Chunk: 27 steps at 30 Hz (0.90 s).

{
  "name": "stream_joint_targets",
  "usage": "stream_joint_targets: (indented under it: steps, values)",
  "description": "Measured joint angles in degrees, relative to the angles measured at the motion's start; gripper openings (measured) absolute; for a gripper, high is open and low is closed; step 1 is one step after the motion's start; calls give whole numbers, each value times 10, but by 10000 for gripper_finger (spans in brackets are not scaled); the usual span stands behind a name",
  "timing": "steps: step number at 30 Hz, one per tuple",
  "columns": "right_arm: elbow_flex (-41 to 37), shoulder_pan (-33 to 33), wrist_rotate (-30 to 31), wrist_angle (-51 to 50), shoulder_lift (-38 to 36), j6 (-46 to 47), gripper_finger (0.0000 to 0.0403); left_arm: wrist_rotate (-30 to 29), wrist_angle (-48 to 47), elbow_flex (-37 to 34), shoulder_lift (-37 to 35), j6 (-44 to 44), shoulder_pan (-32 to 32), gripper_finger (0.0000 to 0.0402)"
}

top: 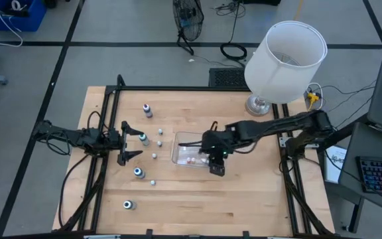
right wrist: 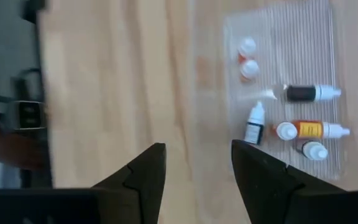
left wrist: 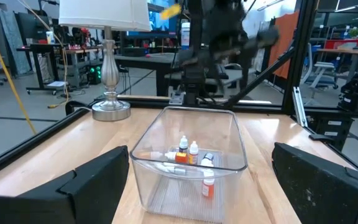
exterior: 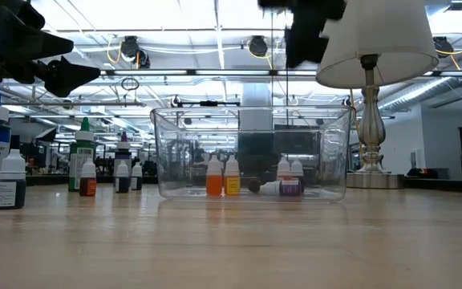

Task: Pick & Place food coloring
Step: Put the small black food coloring bottle into the transparent bin

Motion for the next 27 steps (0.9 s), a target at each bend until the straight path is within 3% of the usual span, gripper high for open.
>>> stream_joint_targets:
  steps: [8, 11, 15, 19, 22, 27]
  values:
    - [0, 23, -1, -8, -106, 47, 169, 0, 0, 0, 0, 0, 0, 390]
    - [0, 29, 3, -58, -146, 55, 169, 0, 0, 0, 0, 0, 0, 390]
    - [-34, 53, 84, -96, -213, 61, 169, 0, 0, 0, 0, 0, 0, 390]
    - [-146, 96, 190, -59, -302, 29, 169, 0, 0, 0, 0, 0, 0, 390]
    - [-272, 113, 250, 56, -388, 3, 169, 0, 0, 0, 0, 0, 0, 390]
    - [-476, 98, 224, 298, -547, -74, 169, 0, 0, 0, 0, 0, 0, 390]
